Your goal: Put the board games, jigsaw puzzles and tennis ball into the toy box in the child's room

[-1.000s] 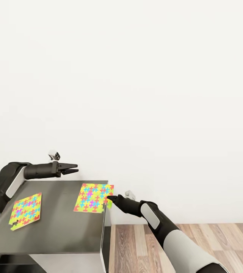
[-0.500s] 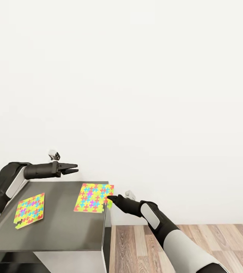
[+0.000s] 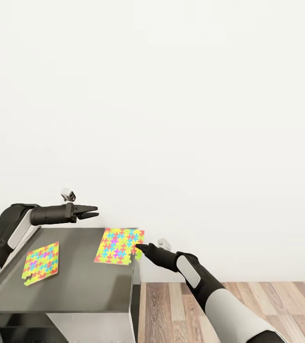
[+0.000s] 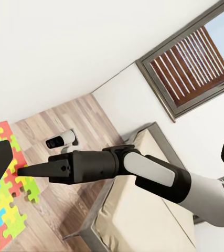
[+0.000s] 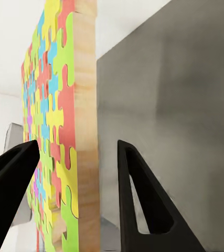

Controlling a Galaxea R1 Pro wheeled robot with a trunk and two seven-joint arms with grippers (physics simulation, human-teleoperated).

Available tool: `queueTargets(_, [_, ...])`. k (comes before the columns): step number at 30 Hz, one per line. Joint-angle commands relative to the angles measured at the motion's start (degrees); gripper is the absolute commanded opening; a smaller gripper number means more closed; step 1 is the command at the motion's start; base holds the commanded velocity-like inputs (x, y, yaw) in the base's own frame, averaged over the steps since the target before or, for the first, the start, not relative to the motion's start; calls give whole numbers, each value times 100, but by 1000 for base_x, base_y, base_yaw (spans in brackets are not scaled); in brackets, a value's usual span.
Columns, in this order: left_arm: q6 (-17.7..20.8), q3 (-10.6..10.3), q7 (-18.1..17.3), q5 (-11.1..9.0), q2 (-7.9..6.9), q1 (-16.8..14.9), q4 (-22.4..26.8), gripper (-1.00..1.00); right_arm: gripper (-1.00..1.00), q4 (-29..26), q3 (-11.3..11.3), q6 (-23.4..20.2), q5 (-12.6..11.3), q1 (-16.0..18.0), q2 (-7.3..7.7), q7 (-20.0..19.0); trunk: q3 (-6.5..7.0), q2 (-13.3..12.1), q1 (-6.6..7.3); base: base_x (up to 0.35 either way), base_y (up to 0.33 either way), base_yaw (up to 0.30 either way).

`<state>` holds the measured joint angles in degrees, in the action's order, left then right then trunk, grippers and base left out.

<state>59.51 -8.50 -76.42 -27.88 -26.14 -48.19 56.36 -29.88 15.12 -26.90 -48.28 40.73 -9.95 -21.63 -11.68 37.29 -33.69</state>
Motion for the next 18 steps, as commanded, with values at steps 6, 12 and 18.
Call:
queueTargets(6, [49, -16, -6, -8, -6, -7, -2, 100, -100, -3, 8, -17, -24, 5, 2, 1, 137, -234, 132, -106, 20, 165])
queueTargets(12, [44, -19, -4, -7, -6, -6, -2, 100, -100, -1, 8, -17, -16, 4, -4, 1, 289, -475, 264, -10, 2, 197])
queueTargets(18, [43, -23, -4, 11, 8, -7, -2, 100, -100, -1, 6, -14, -15, 4, 0, 1, 441, -715, 396, -1, 0, 201])
